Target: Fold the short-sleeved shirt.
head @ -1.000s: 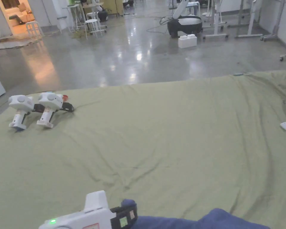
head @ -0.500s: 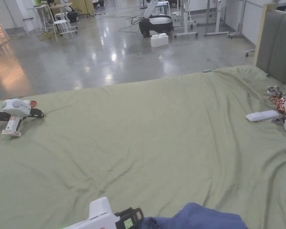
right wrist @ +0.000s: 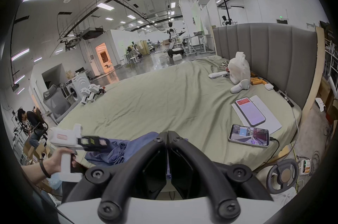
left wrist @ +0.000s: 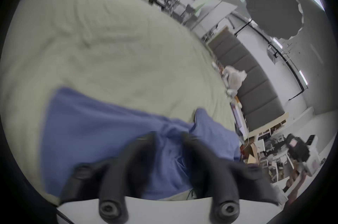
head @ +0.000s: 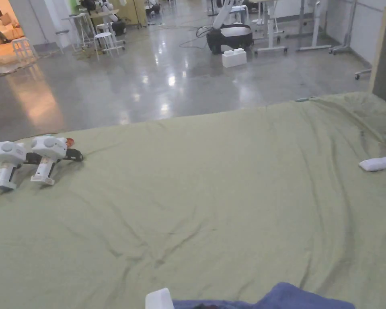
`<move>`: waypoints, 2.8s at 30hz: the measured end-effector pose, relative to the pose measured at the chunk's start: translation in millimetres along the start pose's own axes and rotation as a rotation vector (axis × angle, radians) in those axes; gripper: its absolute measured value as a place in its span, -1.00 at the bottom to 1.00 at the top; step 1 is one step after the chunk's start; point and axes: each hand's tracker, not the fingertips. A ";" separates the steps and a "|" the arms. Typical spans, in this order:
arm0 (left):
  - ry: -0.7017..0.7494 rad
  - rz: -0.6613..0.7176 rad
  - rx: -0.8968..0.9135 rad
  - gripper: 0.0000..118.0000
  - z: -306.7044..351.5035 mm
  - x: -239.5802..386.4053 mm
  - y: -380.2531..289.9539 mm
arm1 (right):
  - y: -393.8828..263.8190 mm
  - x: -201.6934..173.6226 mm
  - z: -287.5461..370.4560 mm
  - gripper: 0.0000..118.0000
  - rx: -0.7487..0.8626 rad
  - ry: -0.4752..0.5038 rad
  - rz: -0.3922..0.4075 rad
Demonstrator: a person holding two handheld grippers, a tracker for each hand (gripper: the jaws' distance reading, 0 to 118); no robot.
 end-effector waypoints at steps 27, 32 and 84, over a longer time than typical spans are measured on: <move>0.042 0.265 0.292 -0.85 136.2 -77.0 35.7 | -12.2 7.0 -9.0 -1.00 -0.018 0.038 -0.072; 0.080 0.017 0.228 -0.84 124.5 6.0 42.4 | -18.3 5.7 -17.5 -1.00 -0.019 0.051 -0.088; -0.017 0.058 0.082 0.71 65.6 -6.6 -22.8 | -77.6 -50.7 -217.0 -1.00 -0.542 0.079 0.098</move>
